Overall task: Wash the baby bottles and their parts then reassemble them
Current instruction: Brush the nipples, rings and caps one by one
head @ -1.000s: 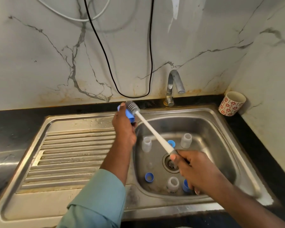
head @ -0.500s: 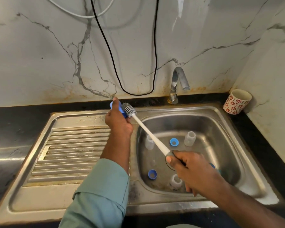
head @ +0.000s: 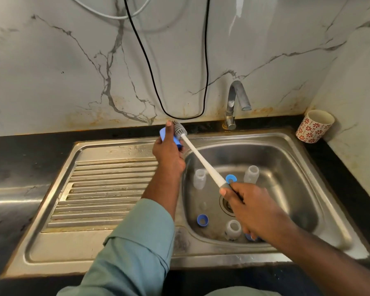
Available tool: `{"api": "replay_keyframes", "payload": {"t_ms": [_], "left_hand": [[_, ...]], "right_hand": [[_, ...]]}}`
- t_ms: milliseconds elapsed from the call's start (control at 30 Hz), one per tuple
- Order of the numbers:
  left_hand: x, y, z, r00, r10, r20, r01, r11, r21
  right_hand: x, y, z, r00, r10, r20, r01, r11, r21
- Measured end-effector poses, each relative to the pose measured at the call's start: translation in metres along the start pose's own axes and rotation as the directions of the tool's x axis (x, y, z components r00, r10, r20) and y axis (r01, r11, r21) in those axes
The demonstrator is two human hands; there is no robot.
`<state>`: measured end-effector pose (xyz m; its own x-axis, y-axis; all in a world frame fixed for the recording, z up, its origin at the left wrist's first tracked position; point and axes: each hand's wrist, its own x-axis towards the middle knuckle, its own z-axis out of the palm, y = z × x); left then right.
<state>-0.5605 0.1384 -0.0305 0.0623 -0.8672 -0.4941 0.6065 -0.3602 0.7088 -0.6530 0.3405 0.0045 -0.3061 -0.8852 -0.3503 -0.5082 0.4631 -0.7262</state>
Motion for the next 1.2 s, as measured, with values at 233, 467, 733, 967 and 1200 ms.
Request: {"api": "replay_keyframes", "payload": {"t_ms": [233, 467, 733, 967, 1200], "left_hand": [[-0.006, -0.025, -0.002, 0.999, -0.028, 0.026, 0.025, 0.993, 0.113], [-0.007, -0.057, -0.013, 0.999, -0.054, 0.003, 0.05, 0.946, 0.322], [0.0, -0.073, -0.02, 0.994, -0.113, 0.004, 0.107, 0.952, 0.286], [0.023, -0.078, -0.037, 0.996, -0.061, -0.065, 0.081, 0.929, 0.361], [0.032, -0.074, -0.047, 0.997, -0.053, -0.061, 0.071, 0.938, 0.339]], "right_hand": [[0.006, 0.006, 0.001, 0.999, 0.047, -0.024, -0.046, 0.998, 0.046], [0.002, 0.029, 0.005, 0.994, 0.11, 0.012, -0.111, 0.992, 0.053], [0.009, 0.041, 0.003, 0.987, 0.155, 0.027, -0.157, 0.986, 0.061], [0.01, 0.06, 0.011, 0.96, 0.215, 0.181, -0.234, 0.969, 0.085], [0.01, 0.061, 0.013, 0.958, 0.212, 0.193, -0.232, 0.969, 0.085]]}}
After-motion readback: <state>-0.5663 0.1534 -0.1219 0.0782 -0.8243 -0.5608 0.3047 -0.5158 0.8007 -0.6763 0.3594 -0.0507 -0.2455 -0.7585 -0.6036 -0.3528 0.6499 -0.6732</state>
